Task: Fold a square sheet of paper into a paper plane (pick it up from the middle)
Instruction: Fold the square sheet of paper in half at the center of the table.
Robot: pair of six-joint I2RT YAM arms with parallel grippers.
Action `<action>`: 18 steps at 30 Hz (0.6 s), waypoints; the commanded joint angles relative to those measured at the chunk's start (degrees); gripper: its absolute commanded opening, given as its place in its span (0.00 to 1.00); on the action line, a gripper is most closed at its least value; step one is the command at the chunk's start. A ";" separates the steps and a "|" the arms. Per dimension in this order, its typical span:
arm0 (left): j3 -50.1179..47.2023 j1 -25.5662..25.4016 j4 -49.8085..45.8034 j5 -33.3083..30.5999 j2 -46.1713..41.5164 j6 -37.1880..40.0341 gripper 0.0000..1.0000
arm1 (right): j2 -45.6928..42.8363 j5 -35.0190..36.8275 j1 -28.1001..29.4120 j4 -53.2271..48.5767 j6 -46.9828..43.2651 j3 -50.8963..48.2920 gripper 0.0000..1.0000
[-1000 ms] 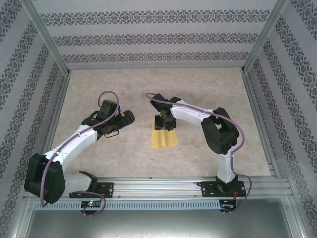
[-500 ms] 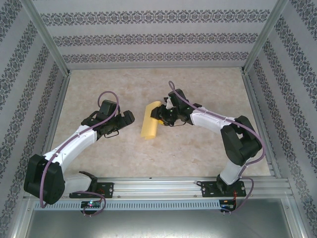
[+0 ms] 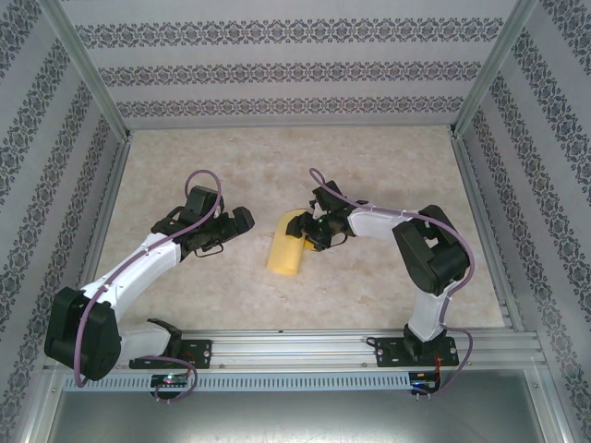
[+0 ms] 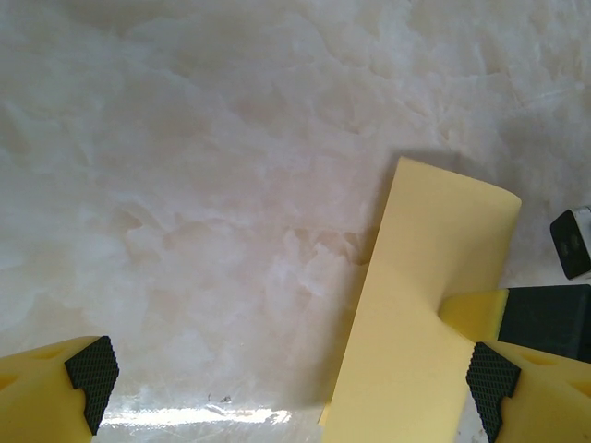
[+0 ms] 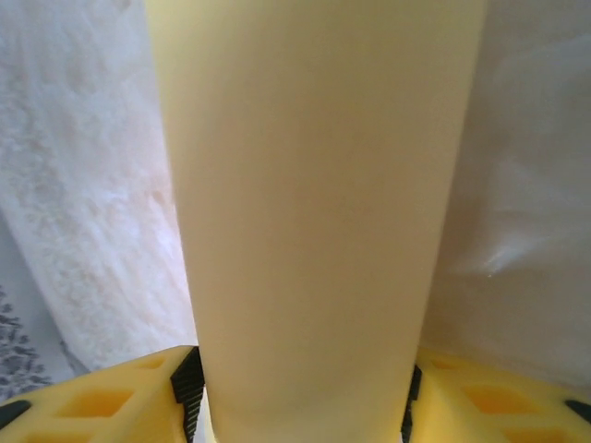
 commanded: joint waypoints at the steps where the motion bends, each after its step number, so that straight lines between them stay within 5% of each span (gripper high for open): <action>1: -0.12 0.87 1.52 0.99 -0.82 0.71 1.00 | -2.55 3.89 -0.64 -7.32 -5.42 2.26 0.64; 18: 0.70 0.11 7.11 9.55 3.06 2.80 1.00 | -5.41 14.73 -0.55 -17.05 -5.70 1.58 0.70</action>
